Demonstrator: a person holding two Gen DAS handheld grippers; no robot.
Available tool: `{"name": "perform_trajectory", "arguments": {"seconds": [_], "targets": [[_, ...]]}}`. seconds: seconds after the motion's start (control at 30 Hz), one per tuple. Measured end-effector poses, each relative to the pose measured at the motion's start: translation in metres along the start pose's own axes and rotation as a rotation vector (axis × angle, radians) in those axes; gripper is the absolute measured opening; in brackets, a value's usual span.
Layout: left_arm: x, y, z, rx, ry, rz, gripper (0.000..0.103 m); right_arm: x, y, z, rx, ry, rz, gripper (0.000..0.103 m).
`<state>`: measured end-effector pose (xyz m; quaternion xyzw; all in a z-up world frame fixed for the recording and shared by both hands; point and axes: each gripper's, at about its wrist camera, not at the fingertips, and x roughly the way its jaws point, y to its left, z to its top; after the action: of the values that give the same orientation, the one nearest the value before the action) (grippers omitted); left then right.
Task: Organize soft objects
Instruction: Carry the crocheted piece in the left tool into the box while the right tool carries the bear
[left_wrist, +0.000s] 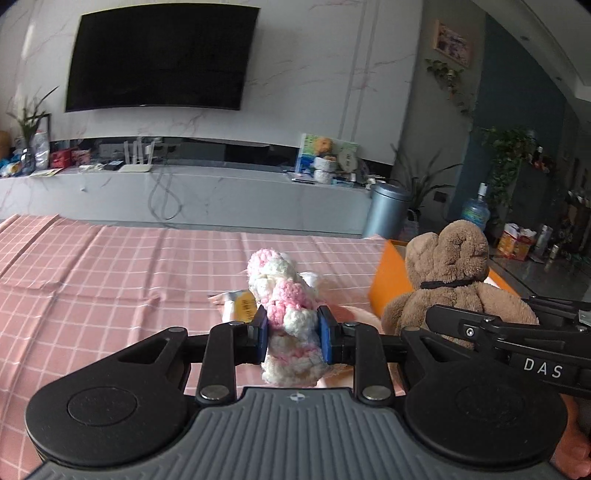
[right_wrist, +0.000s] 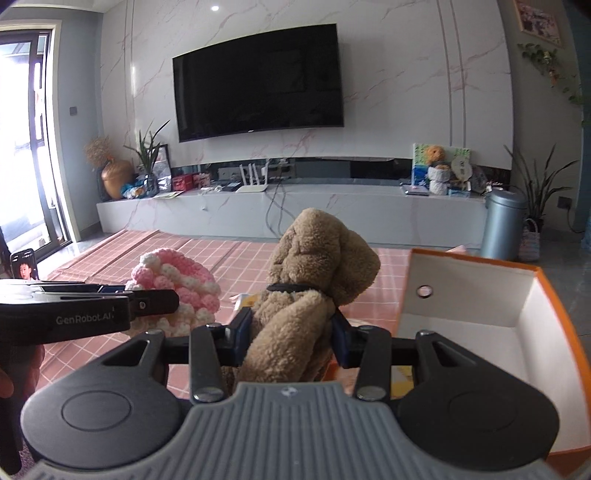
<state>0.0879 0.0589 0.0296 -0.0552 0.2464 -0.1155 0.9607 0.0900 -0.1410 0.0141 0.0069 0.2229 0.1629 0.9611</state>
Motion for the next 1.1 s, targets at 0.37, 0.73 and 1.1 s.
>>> {"name": "perform_trajectory", "arguments": {"seconds": [0.37,0.73,1.1], "targets": [[0.043,-0.075,0.018,0.161,0.010,-0.188,0.030,-0.027,-0.071,0.011,-0.073,0.032,-0.122,0.043],[0.112,-0.109,0.034,0.327,0.091,-0.265,0.030,0.014,-0.147,0.026,-0.126,0.179,-0.176,0.044],[0.157,-0.166,0.012,0.603,0.194,-0.320,0.030,0.080,-0.172,0.016,-0.272,0.385,-0.170,0.044]]}}
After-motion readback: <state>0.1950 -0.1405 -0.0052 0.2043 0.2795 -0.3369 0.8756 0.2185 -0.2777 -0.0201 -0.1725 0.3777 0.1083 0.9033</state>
